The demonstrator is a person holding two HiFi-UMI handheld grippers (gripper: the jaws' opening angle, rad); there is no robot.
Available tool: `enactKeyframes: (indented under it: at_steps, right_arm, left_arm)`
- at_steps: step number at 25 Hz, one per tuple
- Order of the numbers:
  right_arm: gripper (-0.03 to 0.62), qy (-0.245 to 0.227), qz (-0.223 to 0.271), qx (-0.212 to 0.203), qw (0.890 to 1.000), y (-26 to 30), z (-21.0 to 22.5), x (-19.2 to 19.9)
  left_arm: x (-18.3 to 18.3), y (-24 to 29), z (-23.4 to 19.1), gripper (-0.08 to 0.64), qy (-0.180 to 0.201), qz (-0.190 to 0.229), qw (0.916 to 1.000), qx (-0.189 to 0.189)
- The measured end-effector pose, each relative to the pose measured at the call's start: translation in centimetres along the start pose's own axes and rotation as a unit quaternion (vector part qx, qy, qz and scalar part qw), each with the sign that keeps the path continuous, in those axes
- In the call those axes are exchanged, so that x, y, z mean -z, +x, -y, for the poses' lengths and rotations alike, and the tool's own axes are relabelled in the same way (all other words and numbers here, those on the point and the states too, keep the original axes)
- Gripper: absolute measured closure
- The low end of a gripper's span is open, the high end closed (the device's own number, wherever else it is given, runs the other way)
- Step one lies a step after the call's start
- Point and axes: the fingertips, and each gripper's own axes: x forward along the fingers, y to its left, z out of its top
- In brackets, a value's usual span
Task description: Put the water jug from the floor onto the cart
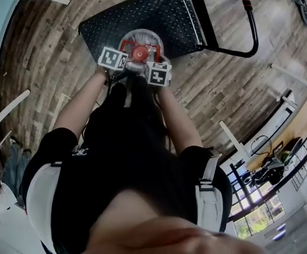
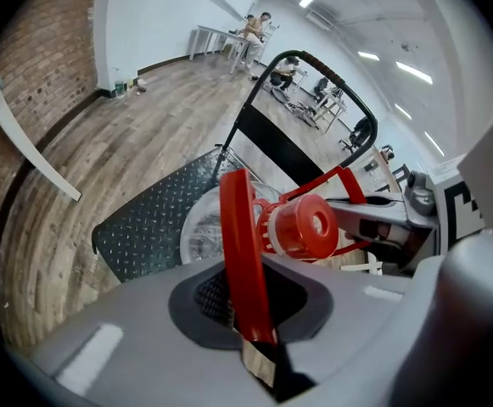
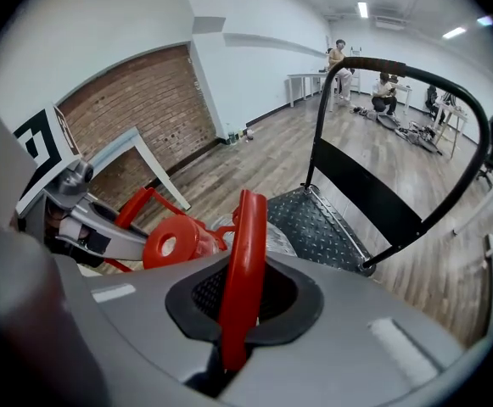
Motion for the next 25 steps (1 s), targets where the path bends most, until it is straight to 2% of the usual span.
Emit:
enactKeyframes:
  at_steps: [9,13,19,25]
  right_arm:
    - [0.572,0.007,0.005,-0.001,1.000,1.6,0.7,-0.2]
    - [0.517,0.007,-0.005,-0.001,1.000,1.3,0.6,0.2]
    - [0.422,0.014,0.009,0.038,0.999,-0.3,1.7,-0.8]
    - [0.411,0.009,0.036,0.066,0.997,-3.1,2.0,-2.6]
  left_arm:
    - [0.0,1.5,-1.8,0.526,0.006,-0.010,0.9999,-0.006]
    - [0.2,1.3,-1.4,0.505,0.012,-0.004,0.9999,-0.008]
    - [-1.2,0.0,-1.0,0.446,0.033,0.021,0.9990,-0.020]
    - [-2.6,-3.7,-0.8,0.450,0.007,0.069,0.9973,-0.025]
